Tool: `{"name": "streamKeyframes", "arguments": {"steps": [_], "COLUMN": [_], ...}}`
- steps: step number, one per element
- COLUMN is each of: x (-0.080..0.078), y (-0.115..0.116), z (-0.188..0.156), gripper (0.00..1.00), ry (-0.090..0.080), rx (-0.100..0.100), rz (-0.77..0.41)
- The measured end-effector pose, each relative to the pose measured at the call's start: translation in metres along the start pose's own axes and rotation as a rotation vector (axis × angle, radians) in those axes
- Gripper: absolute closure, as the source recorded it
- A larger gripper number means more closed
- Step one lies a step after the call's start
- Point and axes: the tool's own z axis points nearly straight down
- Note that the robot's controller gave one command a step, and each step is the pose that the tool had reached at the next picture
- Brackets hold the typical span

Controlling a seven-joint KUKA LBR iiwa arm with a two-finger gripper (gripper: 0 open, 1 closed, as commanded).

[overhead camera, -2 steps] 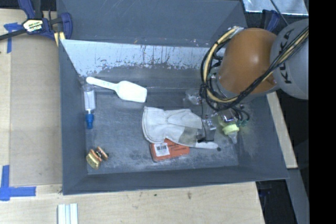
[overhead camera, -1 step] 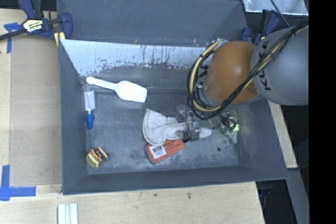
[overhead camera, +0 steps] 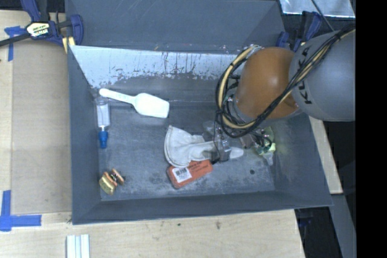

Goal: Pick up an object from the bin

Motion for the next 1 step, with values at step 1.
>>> {"name": "streamKeyframes", "arguments": {"steps": [1], "x": [0.0], "y": [0.0019], "z": [-0.1926], "gripper": [1.0], "ry": [0.004], "rx": [-0.001], "rz": [-0.009]}}
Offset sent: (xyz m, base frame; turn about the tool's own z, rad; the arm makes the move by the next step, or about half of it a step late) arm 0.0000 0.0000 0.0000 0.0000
